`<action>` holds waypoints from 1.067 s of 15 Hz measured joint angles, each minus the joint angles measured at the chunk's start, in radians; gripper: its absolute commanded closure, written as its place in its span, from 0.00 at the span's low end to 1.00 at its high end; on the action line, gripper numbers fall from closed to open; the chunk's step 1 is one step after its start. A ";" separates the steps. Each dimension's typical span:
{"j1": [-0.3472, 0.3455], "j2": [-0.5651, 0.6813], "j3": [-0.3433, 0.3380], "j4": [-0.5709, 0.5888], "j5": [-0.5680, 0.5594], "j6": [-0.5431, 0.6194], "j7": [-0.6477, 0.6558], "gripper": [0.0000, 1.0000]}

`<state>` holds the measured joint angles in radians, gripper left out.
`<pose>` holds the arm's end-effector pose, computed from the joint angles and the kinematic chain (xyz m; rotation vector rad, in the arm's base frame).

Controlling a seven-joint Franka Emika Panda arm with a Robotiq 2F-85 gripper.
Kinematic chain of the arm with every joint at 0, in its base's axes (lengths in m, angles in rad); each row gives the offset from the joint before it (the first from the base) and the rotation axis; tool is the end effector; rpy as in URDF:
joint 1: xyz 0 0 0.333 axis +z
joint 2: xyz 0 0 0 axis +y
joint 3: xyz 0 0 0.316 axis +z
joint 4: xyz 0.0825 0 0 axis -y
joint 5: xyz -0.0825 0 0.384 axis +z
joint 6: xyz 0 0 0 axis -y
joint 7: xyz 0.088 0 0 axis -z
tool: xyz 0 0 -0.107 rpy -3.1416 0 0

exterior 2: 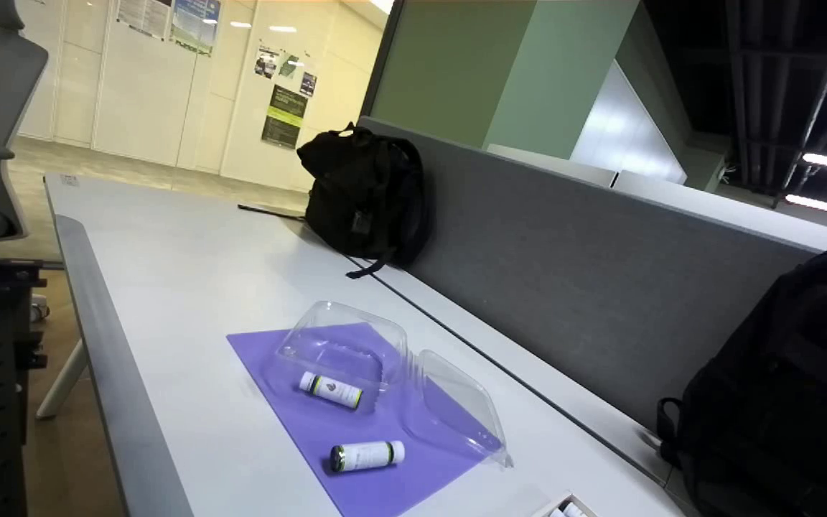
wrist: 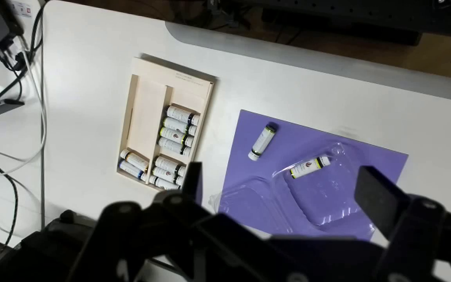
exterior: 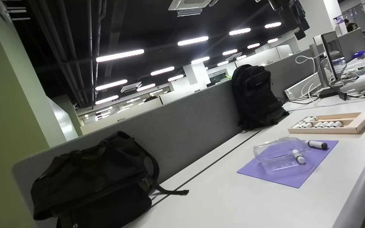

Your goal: Take two bottles from the tray and put them in the container

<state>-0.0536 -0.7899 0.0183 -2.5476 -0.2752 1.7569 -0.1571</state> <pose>0.3137 -0.0345 0.5202 2.8493 0.2396 -0.0420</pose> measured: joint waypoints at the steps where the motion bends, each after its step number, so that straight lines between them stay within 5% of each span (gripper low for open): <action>1: 0.000 0.000 0.000 0.000 0.000 0.000 0.000 0.00; 11: 0.047 0.166 -0.018 -0.038 -0.088 0.246 -0.092 0.00; 16: -0.019 0.262 -0.090 -0.048 -0.222 0.354 -0.142 0.00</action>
<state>-0.0728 -0.5279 -0.0721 -2.5953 -0.4971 2.1110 -0.2989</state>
